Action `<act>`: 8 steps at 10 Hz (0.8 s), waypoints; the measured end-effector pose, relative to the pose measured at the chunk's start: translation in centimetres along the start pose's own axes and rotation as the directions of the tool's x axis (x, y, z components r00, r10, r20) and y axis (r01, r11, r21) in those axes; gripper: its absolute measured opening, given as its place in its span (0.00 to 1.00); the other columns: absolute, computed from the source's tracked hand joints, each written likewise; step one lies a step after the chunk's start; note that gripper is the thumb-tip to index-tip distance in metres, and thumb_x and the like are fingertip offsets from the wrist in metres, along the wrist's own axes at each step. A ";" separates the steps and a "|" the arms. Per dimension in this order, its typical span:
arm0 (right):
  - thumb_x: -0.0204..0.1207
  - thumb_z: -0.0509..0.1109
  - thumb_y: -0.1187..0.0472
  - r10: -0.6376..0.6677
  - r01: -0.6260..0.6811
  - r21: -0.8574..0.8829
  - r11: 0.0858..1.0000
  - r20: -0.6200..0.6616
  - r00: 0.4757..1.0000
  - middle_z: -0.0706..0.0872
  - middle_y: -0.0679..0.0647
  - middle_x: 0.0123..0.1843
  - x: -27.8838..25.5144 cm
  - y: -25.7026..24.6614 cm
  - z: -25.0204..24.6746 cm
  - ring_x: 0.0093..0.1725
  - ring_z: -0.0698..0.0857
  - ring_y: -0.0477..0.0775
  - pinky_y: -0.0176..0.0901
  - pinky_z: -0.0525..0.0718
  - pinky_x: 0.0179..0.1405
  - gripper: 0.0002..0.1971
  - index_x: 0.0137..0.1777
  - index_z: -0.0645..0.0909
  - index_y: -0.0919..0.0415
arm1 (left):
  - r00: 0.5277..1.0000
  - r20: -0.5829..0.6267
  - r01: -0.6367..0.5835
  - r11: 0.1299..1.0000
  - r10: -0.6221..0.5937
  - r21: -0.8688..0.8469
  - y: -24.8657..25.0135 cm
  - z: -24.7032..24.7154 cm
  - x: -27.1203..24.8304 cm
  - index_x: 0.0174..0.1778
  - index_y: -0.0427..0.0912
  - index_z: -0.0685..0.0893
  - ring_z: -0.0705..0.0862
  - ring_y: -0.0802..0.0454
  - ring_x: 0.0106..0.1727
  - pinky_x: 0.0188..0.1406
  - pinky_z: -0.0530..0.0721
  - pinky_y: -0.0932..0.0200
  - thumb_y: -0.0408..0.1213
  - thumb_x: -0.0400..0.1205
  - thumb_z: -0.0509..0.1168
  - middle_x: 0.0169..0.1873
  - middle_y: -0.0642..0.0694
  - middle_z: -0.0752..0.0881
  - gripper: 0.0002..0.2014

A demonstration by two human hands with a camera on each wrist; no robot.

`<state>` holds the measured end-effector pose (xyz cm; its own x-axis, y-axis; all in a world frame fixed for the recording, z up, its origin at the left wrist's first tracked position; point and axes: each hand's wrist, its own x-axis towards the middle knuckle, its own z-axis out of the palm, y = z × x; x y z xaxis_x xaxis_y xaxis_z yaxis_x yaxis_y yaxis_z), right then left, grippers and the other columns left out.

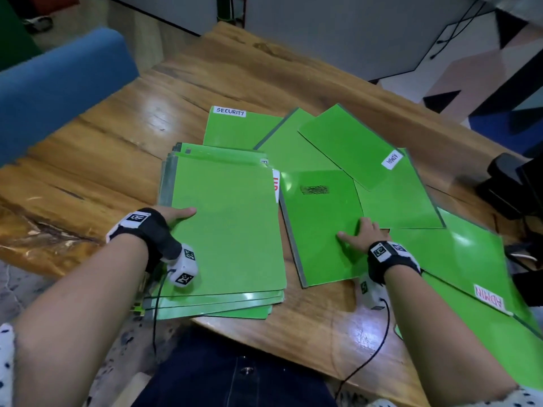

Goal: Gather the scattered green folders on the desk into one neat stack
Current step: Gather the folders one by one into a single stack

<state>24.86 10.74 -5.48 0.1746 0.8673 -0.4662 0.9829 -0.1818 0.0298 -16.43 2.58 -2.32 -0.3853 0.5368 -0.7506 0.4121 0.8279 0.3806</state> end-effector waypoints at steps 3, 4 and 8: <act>0.71 0.55 0.24 -0.288 0.290 -0.059 0.955 0.039 0.957 0.51 0.54 0.86 -6.5 -3.8 3.8 0.83 0.58 0.58 0.70 0.56 0.77 0.51 0.85 0.47 0.55 | 0.996 0.059 -0.071 0.987 0.063 0.145 0.0 -0.2 -1.9 0.81 0.48 0.62 0.71 0.36 0.72 0.61 0.74 0.53 0.37 0.81 0.66 0.77 0.33 0.66 0.32; 0.75 0.56 0.29 -0.404 0.404 0.014 0.915 0.017 0.915 0.66 0.54 0.81 -9.4 -5.0 4.4 0.77 0.70 0.58 0.68 0.63 0.76 0.44 0.84 0.53 0.54 | 0.996 0.020 -0.092 0.976 0.090 0.196 0.4 -0.2 -3.4 0.80 0.43 0.65 0.77 0.36 0.65 0.47 0.77 0.53 0.32 0.81 0.65 0.76 0.33 0.68 0.30; 0.15 0.73 0.25 0.570 -0.602 0.398 0.692 0.210 0.794 0.84 0.62 0.59 3.8 13.0 8.4 0.56 0.84 0.68 0.66 0.81 0.57 0.73 0.70 0.73 0.59 | 0.955 0.151 -0.297 0.849 0.256 0.438 -0.8 -0.9 -4.9 0.81 0.63 0.56 0.77 0.41 0.54 0.33 0.78 0.57 0.25 0.72 0.69 0.78 0.34 0.63 0.47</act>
<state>37.84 7.75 -14.32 0.6866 0.4883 -0.5387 0.5521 -0.8322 -0.0506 -15.62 -0.56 1.51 -0.1374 0.6997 -0.7011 0.8254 0.4721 0.3094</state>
